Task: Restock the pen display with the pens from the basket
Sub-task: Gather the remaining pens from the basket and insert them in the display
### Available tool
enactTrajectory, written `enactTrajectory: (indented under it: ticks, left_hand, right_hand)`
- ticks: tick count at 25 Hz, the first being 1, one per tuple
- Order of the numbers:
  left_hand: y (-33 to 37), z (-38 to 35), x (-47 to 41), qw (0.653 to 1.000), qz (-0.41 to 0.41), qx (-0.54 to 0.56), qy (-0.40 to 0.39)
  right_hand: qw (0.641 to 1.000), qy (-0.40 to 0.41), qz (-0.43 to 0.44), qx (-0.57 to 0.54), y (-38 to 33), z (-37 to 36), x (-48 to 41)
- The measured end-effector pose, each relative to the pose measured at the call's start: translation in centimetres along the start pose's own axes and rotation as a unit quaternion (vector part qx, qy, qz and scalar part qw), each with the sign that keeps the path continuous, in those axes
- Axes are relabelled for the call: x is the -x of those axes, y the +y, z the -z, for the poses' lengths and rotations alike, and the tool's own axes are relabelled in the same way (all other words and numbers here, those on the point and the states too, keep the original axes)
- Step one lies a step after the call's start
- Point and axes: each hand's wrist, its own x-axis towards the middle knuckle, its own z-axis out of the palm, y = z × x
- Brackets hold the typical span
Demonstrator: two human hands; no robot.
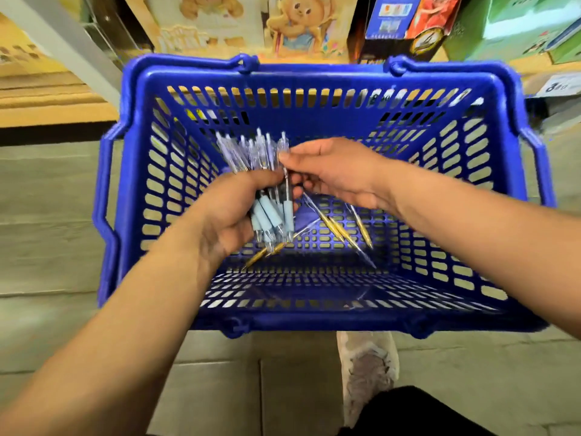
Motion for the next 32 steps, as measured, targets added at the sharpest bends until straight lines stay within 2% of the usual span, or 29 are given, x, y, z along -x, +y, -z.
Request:
enactTrajectory:
  ticks: [4,6,9,14,17,20,24,27,32]
  left_hand:
    - [0.6,-2.6,6.4,0.999,0.022,0.04,0.02]
    - [2.1,-4.1,11.1,0.998,0.04,0.044,0.018]
    - [5.6,-5.9,19.3,0.999,0.014,0.034,0.018]
    - [11.6,-9.4,35.2,0.999,-0.02,0.005,-0.042]
    - [15.3,-11.4,47.2,0.998,-0.048,-0.03,-0.039]
    - [17.5,-13.1,58.3,0.997,-0.065,-0.033,-0.025]
    - [18.3,-15.3,69.4,0.998,-0.048,-0.021,-0.02]
    - [19.3,-16.6,74.3,0.999,-0.036,-0.017,-0.036]
    - [21.5,-19.1,76.0,0.996,-0.055,-0.037,-0.056]
  right_hand:
    - [0.994,0.026,-0.024,-0.107,-3.0,-1.6,7.3]
    - [0.99,0.039,-0.042,-0.127,-6.2,-2.6,12.1]
    - [0.987,0.052,-0.054,-0.142,-12.7,-4.8,19.2]
    - [0.989,0.085,0.001,-0.122,-22.7,-10.5,31.5]
    - [0.989,0.124,0.04,-0.077,-29.1,-14.8,40.8]
    - [0.985,0.152,0.041,-0.067,-34.1,-18.8,49.6]
    - [0.983,0.163,0.055,-0.071,-38.4,-22.4,59.1]
    - [0.975,0.187,0.057,-0.108,-41.1,-23.5,63.9]
    - [0.965,0.169,0.073,-0.186,-44.7,-21.0,67.3]
